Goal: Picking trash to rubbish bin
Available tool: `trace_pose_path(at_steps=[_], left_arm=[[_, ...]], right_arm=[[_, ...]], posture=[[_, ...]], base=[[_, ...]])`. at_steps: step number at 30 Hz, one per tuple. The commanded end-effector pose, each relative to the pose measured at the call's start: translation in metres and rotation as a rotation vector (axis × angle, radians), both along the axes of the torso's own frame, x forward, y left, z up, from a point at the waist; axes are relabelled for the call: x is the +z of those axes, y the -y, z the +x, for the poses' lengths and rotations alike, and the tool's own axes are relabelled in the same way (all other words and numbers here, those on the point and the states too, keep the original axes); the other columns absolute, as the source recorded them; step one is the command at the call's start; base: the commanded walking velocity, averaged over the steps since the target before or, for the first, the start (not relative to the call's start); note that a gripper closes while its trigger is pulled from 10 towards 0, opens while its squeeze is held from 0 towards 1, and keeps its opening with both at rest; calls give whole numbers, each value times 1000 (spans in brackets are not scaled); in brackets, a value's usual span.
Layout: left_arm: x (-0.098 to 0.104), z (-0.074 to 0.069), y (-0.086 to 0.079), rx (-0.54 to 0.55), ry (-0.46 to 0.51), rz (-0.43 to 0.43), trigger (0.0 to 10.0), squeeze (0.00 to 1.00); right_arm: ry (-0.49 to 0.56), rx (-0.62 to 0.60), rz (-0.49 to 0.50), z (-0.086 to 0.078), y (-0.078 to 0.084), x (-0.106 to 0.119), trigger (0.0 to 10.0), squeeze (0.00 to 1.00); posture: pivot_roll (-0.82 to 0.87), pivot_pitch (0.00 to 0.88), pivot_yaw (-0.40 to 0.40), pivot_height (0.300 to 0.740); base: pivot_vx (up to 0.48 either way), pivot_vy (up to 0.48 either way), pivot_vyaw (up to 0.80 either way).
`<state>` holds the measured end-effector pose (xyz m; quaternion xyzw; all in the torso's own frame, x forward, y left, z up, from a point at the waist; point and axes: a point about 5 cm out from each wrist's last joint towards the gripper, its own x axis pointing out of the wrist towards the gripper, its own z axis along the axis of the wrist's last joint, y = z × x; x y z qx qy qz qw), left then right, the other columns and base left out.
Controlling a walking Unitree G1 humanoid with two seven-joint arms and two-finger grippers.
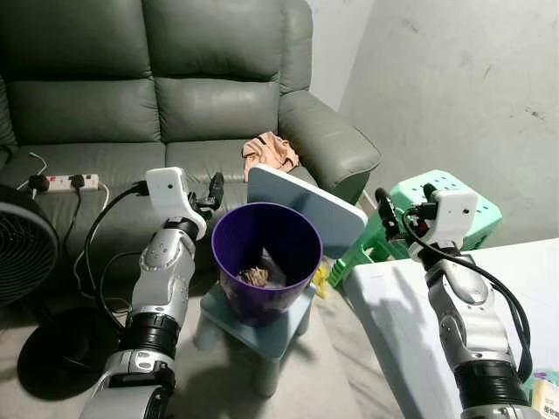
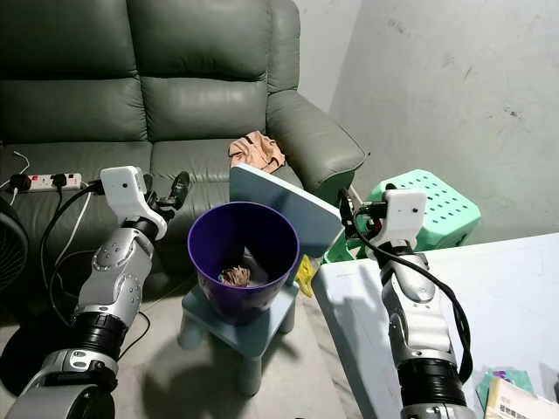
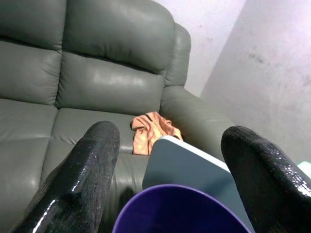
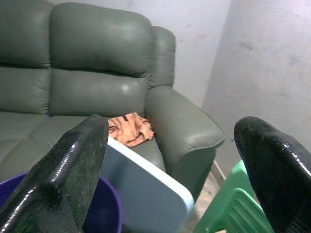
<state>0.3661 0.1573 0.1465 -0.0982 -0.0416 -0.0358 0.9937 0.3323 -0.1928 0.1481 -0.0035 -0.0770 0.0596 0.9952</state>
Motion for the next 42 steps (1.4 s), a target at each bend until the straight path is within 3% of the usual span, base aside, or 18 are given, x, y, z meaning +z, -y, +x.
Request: trace_pose_path(at_steps=[1,34,42], left_arm=[[5,3,7,-21,16,5,10000,0],[5,6,8,-39,27,-3,10000,0],[4,6,7,-33,15,-3,10000,0]], right_arm=[[12,-31,-2,2,5,3,10000,0],[-6,-54,-20,-5,3,-11,10000,0],[-8,-56,-19,-6,3,-12,10000,0]], posture=[[26,0,-116,740],[11,0,-103,740],[11,0,-104,740]], base=[[0,0,-744],[0,0,-744],[0,241,-743]])
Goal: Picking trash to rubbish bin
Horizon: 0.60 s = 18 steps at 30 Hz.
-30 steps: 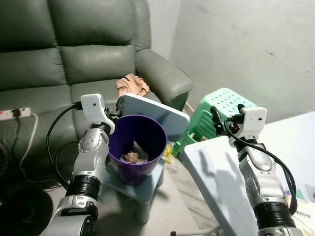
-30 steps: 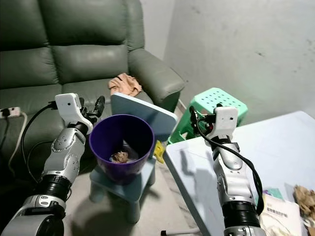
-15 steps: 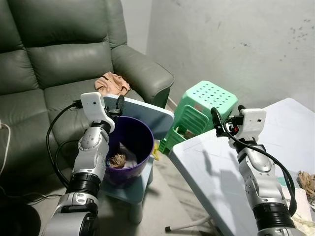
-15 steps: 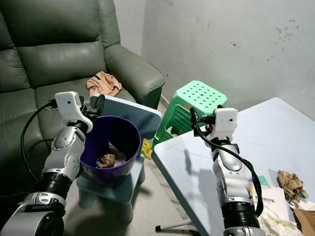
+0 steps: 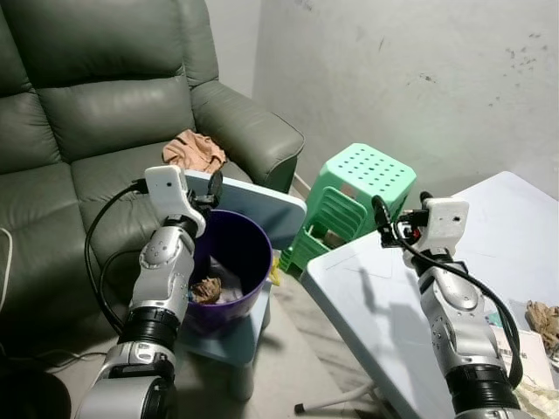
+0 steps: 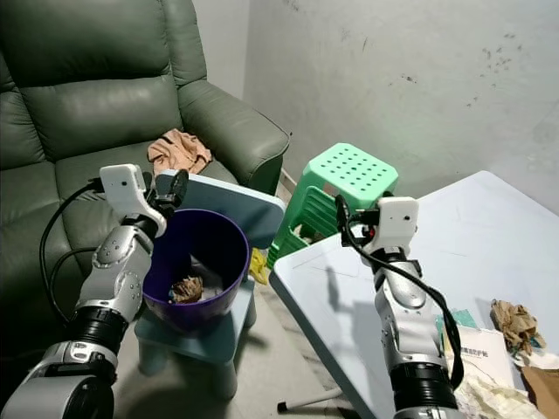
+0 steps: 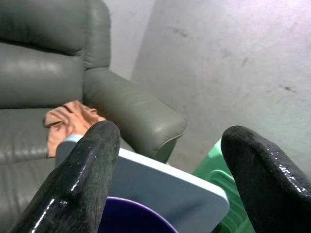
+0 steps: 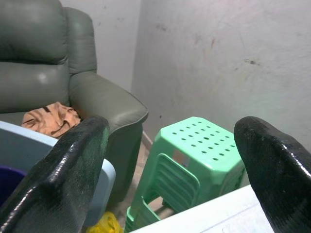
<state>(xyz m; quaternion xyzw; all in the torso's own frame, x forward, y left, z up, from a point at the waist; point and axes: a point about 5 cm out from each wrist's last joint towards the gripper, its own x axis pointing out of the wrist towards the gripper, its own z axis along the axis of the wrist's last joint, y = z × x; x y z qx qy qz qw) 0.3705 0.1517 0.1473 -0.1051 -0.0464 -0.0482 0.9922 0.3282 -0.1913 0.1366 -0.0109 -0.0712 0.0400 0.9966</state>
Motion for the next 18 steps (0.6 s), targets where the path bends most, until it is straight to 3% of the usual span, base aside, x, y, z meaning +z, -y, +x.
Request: trace_pose_path(at_steps=[1,18], left_arm=[[4,2,1,-8,3,10,10000,0],[4,2,0,0,7,19,10000,0]], right_arm=[[3,-16,-7,-2,4,-1,10000,0],[0,-23,-13,-2,5,-1,10000,0]], posture=[[11,0,-105,740],[14,0,-113,740]], base=[[0,0,-744],[0,0,-744]])
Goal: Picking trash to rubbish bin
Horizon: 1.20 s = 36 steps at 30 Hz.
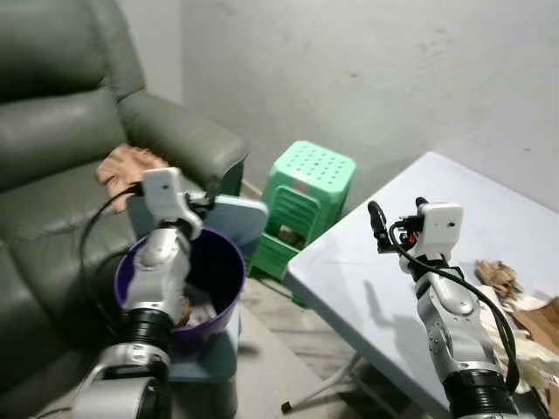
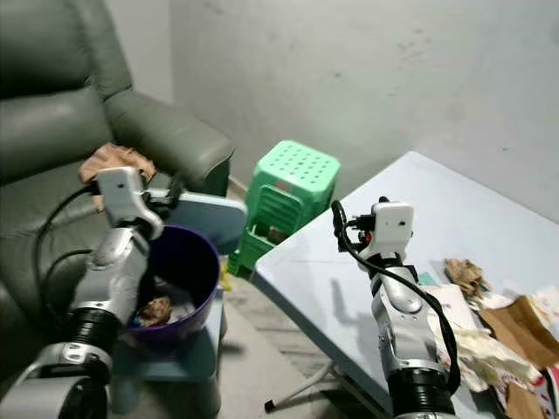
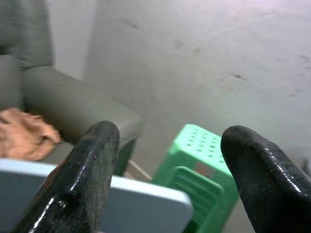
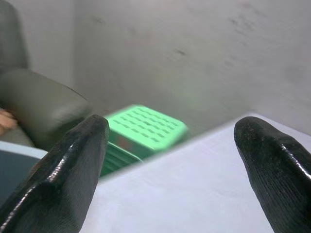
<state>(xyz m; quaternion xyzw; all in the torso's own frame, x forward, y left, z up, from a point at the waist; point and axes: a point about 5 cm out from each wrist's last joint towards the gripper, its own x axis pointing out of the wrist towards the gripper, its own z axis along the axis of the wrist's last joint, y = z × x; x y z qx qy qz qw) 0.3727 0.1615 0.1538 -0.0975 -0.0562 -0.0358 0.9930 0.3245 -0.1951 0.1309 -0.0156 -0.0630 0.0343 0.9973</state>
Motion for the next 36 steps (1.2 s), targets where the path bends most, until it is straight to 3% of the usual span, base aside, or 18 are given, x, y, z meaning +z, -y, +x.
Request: trace_pose_path(at_steps=[1,25,36], left_arm=[[-2,0,10,-28,-9,5,10000,0],[-2,-2,15,-72,-7,48,10000,0],[-4,-2,19,-96,-26,69,10000,0]], right_arm=[[16,-10,-4,2,1,5,10000,0],[10,-41,24,-2,1,0,10000,0],[25,-45,62,-8,-8,-6,10000,0]], posture=[[14,0,-114,740],[13,0,-73,740],[10,0,-14,740]], base=[[0,0,-744],[0,0,-739],[0,0,0]])
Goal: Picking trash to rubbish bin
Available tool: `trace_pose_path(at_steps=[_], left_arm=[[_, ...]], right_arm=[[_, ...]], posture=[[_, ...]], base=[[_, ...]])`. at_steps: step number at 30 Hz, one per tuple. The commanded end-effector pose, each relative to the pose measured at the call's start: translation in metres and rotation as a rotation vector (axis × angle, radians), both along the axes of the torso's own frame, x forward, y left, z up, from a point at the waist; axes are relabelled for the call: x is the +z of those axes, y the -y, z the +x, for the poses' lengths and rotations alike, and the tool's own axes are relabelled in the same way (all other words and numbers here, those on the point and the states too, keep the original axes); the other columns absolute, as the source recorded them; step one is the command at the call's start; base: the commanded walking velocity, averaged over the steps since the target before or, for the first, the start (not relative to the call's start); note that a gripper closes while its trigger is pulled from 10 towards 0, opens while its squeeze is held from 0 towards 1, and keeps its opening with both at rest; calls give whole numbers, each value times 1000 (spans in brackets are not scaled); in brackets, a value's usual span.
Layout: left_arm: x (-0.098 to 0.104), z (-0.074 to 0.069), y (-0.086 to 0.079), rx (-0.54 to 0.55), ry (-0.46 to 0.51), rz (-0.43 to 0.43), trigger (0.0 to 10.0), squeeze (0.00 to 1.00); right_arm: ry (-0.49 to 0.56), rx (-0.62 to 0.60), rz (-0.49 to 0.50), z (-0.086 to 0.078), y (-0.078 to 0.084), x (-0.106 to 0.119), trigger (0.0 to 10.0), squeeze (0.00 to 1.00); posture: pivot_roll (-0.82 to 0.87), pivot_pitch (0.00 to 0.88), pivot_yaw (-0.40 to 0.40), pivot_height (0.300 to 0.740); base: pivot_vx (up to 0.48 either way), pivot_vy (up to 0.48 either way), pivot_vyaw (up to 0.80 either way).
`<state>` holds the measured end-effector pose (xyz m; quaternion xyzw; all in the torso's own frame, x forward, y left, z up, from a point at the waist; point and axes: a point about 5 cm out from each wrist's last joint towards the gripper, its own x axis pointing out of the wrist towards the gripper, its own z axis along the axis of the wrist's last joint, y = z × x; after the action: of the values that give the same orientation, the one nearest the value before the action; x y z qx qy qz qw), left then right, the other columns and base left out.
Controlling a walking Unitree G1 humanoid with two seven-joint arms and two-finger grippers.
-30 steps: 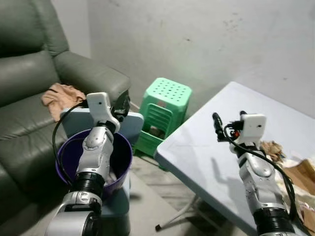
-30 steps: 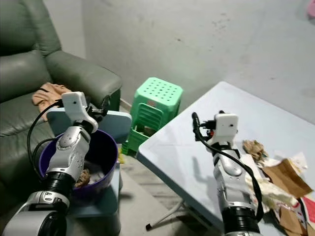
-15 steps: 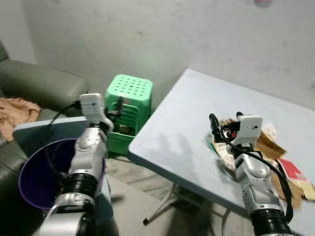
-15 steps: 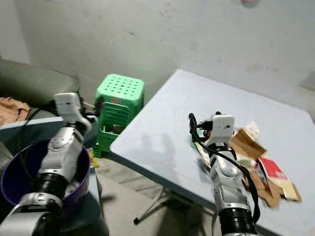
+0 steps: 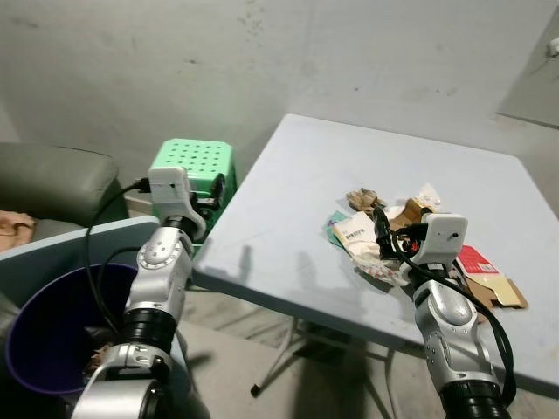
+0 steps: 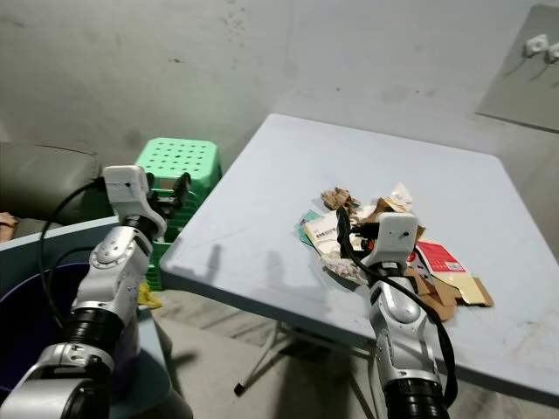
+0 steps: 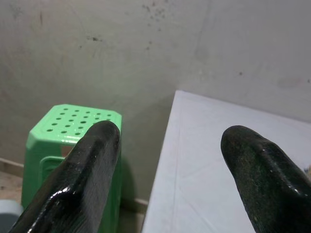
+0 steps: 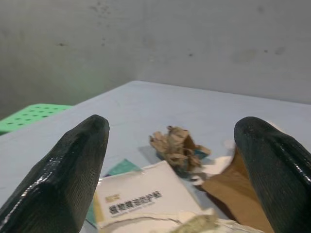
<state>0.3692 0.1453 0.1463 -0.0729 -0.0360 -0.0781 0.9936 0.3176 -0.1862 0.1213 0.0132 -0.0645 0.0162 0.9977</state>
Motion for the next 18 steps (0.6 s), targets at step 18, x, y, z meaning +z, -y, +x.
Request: trace_pose_path(at_steps=[18], left_arm=[[0,-3,10,-76,-9,36,10000,0]], right_arm=[[46,-25,16,-6,-4,3,10000,0]], posture=[[-7,0,14,740]], base=[[0,0,0]])
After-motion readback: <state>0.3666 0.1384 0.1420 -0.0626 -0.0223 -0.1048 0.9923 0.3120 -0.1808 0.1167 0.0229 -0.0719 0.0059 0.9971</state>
